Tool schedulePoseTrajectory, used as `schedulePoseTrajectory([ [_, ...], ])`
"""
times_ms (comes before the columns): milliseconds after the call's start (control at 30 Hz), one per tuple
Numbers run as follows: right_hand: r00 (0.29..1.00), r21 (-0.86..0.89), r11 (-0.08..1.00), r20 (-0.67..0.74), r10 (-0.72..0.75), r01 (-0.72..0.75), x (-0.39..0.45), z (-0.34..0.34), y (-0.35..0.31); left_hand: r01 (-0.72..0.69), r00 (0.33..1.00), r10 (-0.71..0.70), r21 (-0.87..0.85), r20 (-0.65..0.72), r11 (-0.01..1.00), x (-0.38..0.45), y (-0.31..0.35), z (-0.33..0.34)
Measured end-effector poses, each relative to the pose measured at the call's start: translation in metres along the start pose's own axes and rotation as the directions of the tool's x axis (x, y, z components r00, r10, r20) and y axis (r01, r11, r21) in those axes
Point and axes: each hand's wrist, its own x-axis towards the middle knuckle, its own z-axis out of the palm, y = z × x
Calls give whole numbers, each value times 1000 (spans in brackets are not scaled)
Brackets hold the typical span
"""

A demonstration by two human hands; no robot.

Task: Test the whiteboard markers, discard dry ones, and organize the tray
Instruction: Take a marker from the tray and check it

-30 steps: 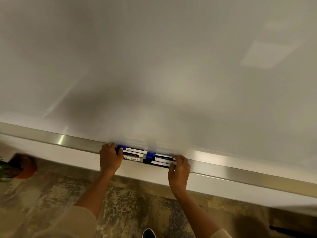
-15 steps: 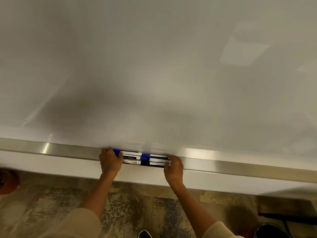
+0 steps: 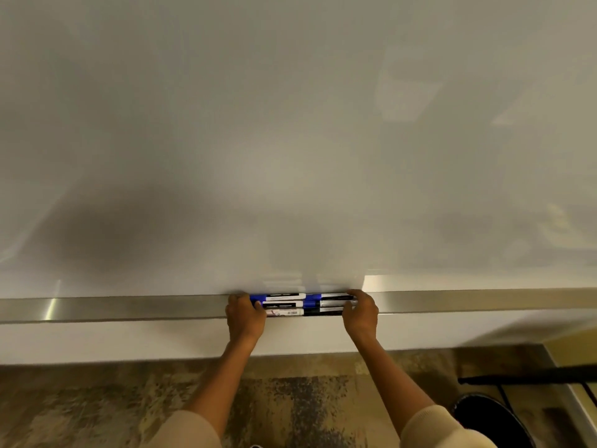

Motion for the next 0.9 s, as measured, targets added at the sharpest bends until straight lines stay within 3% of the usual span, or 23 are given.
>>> schedulePoseTrajectory([
  [233, 997, -28, 997, -5, 76, -76, 39, -78, 39, -31, 990, 41, -76, 136, 997, -36, 68, 47],
  [533, 993, -31, 995, 74, 92, -90, 63, -135, 73, -53, 983, 64, -64, 171, 996, -60, 107, 78],
  [733, 989, 8, 1000, 146, -23, 22, 65, -153, 85, -69, 989, 74, -47, 124, 997, -69, 111, 81],
  [900, 989, 92, 986, 43, -142, 137, 61, -177, 109, -159, 987, 159, -26, -26, 987, -93, 117, 103],
])
